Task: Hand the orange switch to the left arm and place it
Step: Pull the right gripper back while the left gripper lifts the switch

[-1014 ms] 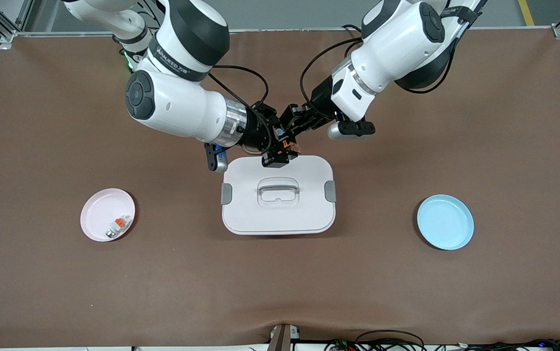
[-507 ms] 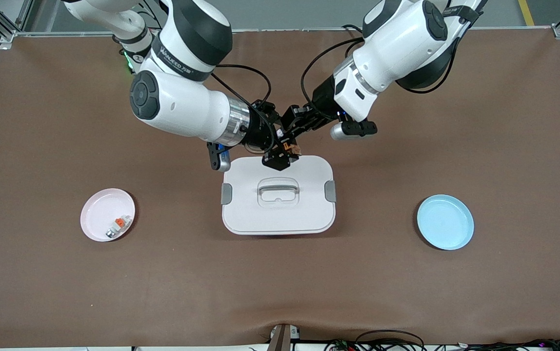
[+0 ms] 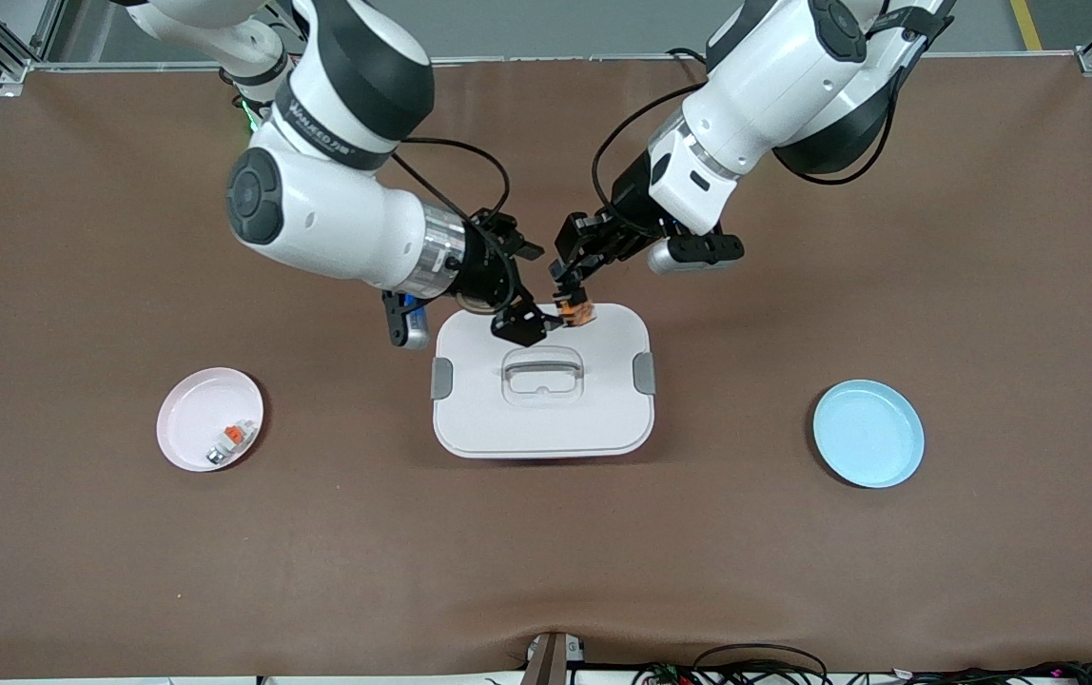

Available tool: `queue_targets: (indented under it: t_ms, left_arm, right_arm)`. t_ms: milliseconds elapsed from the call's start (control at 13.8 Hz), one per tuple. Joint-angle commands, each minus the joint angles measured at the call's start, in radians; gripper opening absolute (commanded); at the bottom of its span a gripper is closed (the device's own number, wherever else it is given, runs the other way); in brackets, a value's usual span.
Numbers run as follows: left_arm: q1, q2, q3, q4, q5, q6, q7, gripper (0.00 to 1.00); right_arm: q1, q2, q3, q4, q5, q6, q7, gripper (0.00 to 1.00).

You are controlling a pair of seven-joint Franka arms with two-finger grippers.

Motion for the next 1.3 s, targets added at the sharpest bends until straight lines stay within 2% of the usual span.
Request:
queue_targets:
  t_ms: [0,290,435,652,1232]
  left_arm:
    - [-0.002,-0.006,0.002,0.003,0.066,-0.064,-0.022,0.00]
    - [-0.005,-0.005,0.002,-0.001,0.086,-0.090,-0.034,0.00]
    - [-0.003,-0.006,0.002,0.000,0.086,-0.098,-0.034,0.00]
    - [-0.002,-0.006,0.002,0.000,0.088,-0.106,-0.034,0.00]
    - [0.009,-0.028,0.002,0.006,0.149,-0.238,-0.034,0.00]
  right_arm:
    - [-0.052,-0.010,0.010,0.007,-0.030,-0.057,-0.087,1.00]
    - [-0.084,-0.010,0.008,0.006,-0.035,-0.085,-0.152,1.00]
    - [-0.086,-0.010,0.010,0.004,-0.082,-0.085,-0.187,1.00]
    - [-0.113,-0.010,0.010,-0.002,-0.099,-0.097,-0.256,1.00]
    - [-0.164,-0.011,0.008,-0.028,-0.220,-0.178,-0.456,1.00]
